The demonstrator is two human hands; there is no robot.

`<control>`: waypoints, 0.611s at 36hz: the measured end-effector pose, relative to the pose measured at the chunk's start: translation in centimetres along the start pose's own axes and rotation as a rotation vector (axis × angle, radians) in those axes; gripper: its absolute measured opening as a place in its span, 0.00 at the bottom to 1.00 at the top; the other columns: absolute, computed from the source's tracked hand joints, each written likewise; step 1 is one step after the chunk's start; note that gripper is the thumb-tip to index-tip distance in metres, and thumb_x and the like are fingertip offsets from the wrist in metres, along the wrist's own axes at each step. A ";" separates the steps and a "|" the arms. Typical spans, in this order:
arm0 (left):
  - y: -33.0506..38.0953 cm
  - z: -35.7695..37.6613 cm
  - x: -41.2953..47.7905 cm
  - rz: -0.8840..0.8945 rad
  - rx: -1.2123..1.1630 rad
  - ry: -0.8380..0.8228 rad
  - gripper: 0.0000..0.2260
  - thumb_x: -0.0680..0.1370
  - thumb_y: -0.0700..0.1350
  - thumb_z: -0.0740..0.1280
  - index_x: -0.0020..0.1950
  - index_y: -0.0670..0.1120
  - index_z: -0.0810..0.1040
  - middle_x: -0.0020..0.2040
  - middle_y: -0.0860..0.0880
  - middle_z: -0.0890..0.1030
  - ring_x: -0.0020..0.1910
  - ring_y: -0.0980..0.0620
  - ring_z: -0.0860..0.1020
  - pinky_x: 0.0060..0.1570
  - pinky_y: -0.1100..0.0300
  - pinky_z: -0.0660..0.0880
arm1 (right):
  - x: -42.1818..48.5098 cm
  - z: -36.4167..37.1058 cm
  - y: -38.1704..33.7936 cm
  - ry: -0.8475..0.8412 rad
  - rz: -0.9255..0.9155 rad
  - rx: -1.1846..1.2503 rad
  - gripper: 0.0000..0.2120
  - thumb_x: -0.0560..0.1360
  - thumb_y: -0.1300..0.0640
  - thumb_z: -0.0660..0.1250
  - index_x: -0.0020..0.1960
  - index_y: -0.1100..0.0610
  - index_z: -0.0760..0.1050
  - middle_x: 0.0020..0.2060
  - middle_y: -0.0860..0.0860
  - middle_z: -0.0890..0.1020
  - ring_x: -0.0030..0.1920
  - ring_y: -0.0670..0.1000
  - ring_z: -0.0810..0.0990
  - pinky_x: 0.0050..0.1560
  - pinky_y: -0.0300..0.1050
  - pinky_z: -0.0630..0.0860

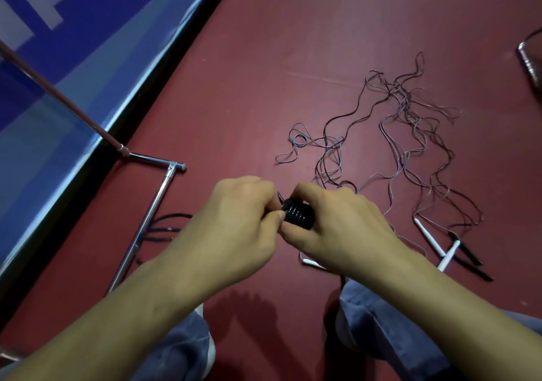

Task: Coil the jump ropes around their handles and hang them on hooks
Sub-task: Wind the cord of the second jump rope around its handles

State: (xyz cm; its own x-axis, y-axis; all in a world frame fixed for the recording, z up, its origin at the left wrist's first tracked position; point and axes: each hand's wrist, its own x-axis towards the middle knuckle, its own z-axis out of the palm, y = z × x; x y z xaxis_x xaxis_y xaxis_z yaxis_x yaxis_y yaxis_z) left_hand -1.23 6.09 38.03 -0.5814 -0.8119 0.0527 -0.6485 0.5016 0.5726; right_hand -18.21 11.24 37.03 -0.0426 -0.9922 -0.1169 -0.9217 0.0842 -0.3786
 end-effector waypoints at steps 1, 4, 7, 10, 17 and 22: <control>0.3 -0.1 -0.1 -0.067 -0.070 0.012 0.08 0.76 0.47 0.70 0.38 0.49 0.79 0.32 0.54 0.76 0.34 0.57 0.74 0.34 0.64 0.67 | 0.0 -0.1 0.1 0.024 0.019 0.018 0.22 0.72 0.31 0.60 0.54 0.47 0.72 0.37 0.48 0.79 0.43 0.60 0.79 0.39 0.49 0.73; 0.8 -0.7 0.2 -0.327 -0.345 -0.031 0.13 0.79 0.50 0.70 0.36 0.46 0.81 0.27 0.48 0.79 0.26 0.55 0.74 0.30 0.60 0.69 | 0.0 -0.4 0.1 0.125 0.041 0.046 0.22 0.73 0.30 0.62 0.53 0.48 0.72 0.38 0.49 0.81 0.43 0.60 0.80 0.39 0.49 0.75; 0.6 -0.9 0.5 -0.491 -0.695 -0.131 0.14 0.81 0.48 0.69 0.39 0.41 0.81 0.29 0.46 0.81 0.28 0.52 0.74 0.33 0.59 0.70 | 0.0 -0.7 0.0 0.205 0.056 0.064 0.21 0.73 0.33 0.65 0.55 0.47 0.73 0.40 0.49 0.83 0.45 0.60 0.81 0.41 0.50 0.76; 0.2 -1.0 0.7 -0.568 -0.895 -0.249 0.11 0.80 0.45 0.69 0.43 0.39 0.80 0.37 0.43 0.84 0.30 0.52 0.73 0.36 0.58 0.71 | -0.1 -1.0 -0.1 0.244 0.051 0.088 0.19 0.72 0.36 0.67 0.56 0.46 0.75 0.41 0.48 0.84 0.45 0.59 0.81 0.42 0.51 0.78; -1.2 -1.9 1.1 -0.571 -0.807 -0.428 0.06 0.79 0.40 0.70 0.50 0.40 0.86 0.32 0.52 0.79 0.30 0.58 0.73 0.35 0.66 0.70 | 0.1 -1.6 0.1 0.280 0.095 0.283 0.23 0.65 0.31 0.67 0.55 0.41 0.77 0.38 0.44 0.85 0.41 0.51 0.83 0.42 0.49 0.80; -1.4 -0.9 0.2 -0.572 -0.924 -0.392 0.08 0.79 0.37 0.69 0.44 0.43 0.87 0.30 0.54 0.76 0.29 0.57 0.71 0.35 0.57 0.72 | 1.4 -4.7 1.7 0.399 0.181 0.453 0.15 0.67 0.40 0.76 0.51 0.44 0.83 0.35 0.43 0.83 0.35 0.46 0.81 0.40 0.44 0.79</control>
State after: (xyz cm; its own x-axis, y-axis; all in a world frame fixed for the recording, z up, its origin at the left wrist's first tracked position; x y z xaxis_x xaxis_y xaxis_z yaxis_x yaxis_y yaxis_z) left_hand 0.00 4.97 38.04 -0.5362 -0.6206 -0.5722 -0.3533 -0.4507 0.8198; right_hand -21.69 9.58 40.56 -0.4036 -0.9091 0.1032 -0.6357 0.1976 -0.7462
